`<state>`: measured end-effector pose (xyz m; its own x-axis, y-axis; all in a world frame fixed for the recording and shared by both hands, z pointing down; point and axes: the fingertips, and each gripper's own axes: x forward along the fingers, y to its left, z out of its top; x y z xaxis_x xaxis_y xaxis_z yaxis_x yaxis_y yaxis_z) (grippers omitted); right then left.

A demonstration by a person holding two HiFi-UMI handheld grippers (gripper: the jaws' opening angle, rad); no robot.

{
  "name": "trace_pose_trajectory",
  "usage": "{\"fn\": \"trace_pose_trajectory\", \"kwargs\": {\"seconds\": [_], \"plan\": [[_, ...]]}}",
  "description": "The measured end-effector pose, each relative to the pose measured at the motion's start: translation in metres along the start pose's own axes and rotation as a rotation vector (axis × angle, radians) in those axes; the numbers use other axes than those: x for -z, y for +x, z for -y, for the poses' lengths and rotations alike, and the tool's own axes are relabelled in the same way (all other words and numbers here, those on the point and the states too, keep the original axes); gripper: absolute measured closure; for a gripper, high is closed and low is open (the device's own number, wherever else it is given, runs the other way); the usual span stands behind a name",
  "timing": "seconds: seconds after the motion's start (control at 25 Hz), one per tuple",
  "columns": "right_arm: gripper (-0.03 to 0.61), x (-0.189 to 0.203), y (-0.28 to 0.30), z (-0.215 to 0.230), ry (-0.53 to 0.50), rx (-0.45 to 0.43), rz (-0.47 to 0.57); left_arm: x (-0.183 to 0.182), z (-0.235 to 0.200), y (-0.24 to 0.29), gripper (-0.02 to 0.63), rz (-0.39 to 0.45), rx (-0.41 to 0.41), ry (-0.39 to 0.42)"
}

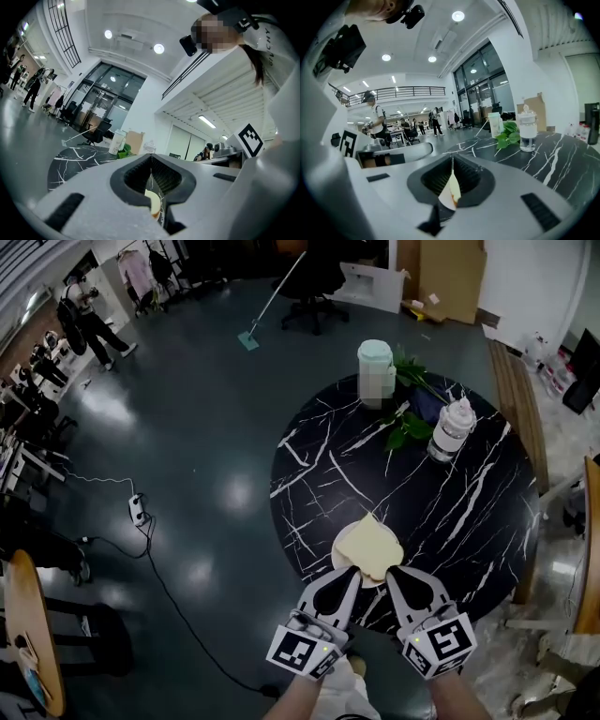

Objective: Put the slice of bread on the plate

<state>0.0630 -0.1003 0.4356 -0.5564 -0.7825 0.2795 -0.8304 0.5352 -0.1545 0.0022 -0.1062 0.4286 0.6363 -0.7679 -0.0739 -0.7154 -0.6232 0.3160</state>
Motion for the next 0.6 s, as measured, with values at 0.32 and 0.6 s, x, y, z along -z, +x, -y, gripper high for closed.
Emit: {"fn": "trace_pose_trajectory", "kwargs": {"seconds": [0.32, 0.6], "plan": [[0.568, -0.01, -0.018, -0.023, -0.025, -0.047, -0.013, -0.012, 0.017, -0.012, 0.606, -0.038, 0.003, 0.066], [0.568, -0.013, -0.034, -0.026, -0.008, -0.061, -0.035, -0.013, 0.044, -0.015, 0.606, -0.071, 0.04, 0.036]]}}
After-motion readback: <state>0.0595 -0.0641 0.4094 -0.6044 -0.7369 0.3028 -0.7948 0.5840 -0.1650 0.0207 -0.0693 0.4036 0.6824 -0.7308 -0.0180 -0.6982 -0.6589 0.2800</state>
